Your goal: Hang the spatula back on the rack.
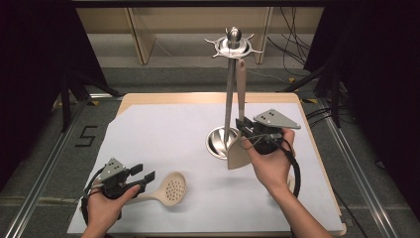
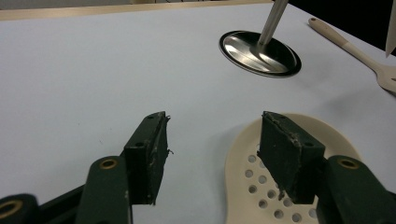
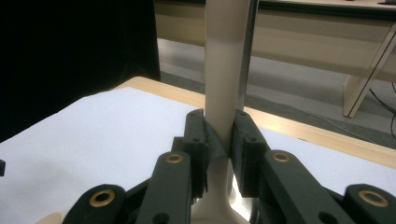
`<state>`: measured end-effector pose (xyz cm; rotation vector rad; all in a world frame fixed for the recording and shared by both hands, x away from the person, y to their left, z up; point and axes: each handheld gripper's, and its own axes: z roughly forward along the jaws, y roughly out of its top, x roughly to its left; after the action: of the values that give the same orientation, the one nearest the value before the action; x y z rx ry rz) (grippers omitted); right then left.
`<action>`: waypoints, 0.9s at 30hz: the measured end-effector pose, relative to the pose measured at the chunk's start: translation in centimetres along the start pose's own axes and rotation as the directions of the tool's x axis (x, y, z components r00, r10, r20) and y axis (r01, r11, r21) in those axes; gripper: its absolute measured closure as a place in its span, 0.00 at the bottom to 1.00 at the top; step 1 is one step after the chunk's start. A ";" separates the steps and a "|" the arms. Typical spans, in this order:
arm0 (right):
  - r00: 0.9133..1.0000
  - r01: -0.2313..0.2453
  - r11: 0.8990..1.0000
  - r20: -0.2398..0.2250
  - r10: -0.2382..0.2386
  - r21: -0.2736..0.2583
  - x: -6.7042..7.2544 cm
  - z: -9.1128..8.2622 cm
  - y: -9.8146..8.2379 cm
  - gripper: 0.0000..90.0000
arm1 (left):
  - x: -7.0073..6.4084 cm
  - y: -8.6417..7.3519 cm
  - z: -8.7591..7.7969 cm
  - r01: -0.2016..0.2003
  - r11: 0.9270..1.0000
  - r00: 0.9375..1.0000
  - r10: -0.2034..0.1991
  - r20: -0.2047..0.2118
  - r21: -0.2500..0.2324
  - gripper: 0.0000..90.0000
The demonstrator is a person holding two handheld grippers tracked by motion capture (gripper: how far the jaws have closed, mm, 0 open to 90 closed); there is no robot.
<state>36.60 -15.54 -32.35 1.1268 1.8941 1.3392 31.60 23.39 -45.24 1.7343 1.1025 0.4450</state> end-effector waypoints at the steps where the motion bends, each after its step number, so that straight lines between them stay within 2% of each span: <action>1: 1.000 0.000 1.000 0.000 0.000 0.000 0.0 0.0 0.0 0.87 | 0.0 0.0 0.0 0.000 1.000 1.000 0.000 0.000 0.001 0.46; 4: 1.000 0.001 1.000 0.013 -0.001 -0.002 0.0 0.1 0.0 0.87 | 0.0 0.0 0.0 0.000 1.000 1.000 0.000 0.000 0.001 0.46; 5: 1.000 0.022 1.000 0.012 -0.022 -0.012 -0.2 0.2 0.0 0.87 | 0.0 0.0 0.0 0.000 1.000 1.000 0.000 0.000 0.001 0.46; 8: 1.000 0.023 1.000 0.015 -0.023 -0.010 -0.2 0.2 0.1 0.87 | 0.0 0.0 0.0 0.000 1.000 1.000 0.000 0.000 0.002 0.46; 9: 1.000 0.011 1.000 0.009 -0.011 -0.007 -0.1 0.2 0.1 0.86 | 0.0 0.0 0.0 -0.001 1.000 1.000 0.001 0.000 0.002 0.46; 10: 0.999 0.034 0.999 0.016 -0.034 -0.015 -0.3 0.3 0.1 0.86 | 0.0 0.0 0.0 0.000 1.000 1.000 0.000 0.000 0.002 0.46; 12: 1.000 0.028 1.000 0.014 -0.028 -0.014 -0.3 0.2 0.1 0.86 | 0.0 0.0 0.0 0.001 1.000 1.000 -0.001 -0.001 0.001 0.46; 13: 1.000 0.008 1.000 0.009 -0.008 -0.002 -0.2 0.2 0.1 0.86 | 0.0 0.0 0.0 0.000 1.000 1.000 0.000 -0.001 0.001 0.46; 15: 1.000 0.010 1.000 0.001 -0.010 -0.009 -0.3 0.2 0.1 0.87 | 0.0 0.0 0.0 -0.001 1.000 1.000 0.001 -0.001 0.000 0.46; 16: 1.000 0.020 1.000 0.020 -0.020 -0.013 -0.3 0.1 0.1 0.89 | 0.0 0.0 0.0 0.000 1.000 1.000 0.000 0.000 0.001 0.46; 17: 0.999 0.033 0.999 0.018 -0.033 -0.016 -0.4 0.1 0.1 0.91 | 0.0 0.0 0.0 0.000 1.000 1.000 0.000 0.000 0.001 0.46; 18: 1.000 0.021 1.000 0.018 -0.021 -0.012 -0.3 0.0 0.1 0.93 | 0.0 0.0 0.0 0.002 1.000 1.000 -0.002 0.004 -0.004 0.46; 19: 0.999 0.043 0.999 0.022 -0.043 -0.012 -0.5 0.0 0.1 0.94 | 0.0 0.0 0.0 0.001 1.000 1.000 -0.001 0.003 -0.008 0.46; 21: 0.999 0.028 1.000 0.020 -0.028 -0.007 -0.4 -0.1 0.0 0.96 | 0.0 0.0 0.0 0.008 1.000 1.000 -0.008 0.002 -0.012 0.47; 22: 0.999 0.046 0.999 0.020 -0.046 -0.010 -0.5 0.0 0.0 0.97 | -0.1 0.0 -0.1 0.011 1.000 1.000 -0.011 -0.009 -0.011 0.47; 23: 0.999 0.030 1.000 0.015 -0.030 0.001 -0.5 -0.2 -0.2 0.98 | 0.0 0.1 -0.3 0.010 0.999 1.000 -0.010 0.001 -0.032 0.48; 24: 0.999 0.051 0.999 0.016 -0.050 -0.005 -0.7 -0.2 -0.3 0.98 | -0.1 0.2 -0.4 0.008 0.999 1.000 -0.008 -0.007 -0.040 0.49; 25: 0.999 0.051 0.999 0.016 -0.050 -0.005 -0.7 -0.2 -0.3 0.98 | -0.1 0.2 -0.4 0.008 0.999 1.000 -0.008 -0.007 -0.040 0.51; 26: 0.998 0.054 0.999 0.017 -0.054 -0.004 -0.8 -0.3 -0.4 0.98 | -0.1 0.3 -0.6 -0.014 0.999 1.000 0.014 -0.007 -0.051 0.51; 27: 0.996 0.089 0.996 0.017 -0.089 0.008 -1.1 -0.6 -0.4 0.98 | -0.2 0.4 -0.6 -0.013 0.998 1.000 0.013 -0.003 -0.066 0.53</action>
<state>36.49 -16.84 -32.57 1.0416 1.9146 1.2712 31.21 23.52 -44.59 1.6845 1.0676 0.4863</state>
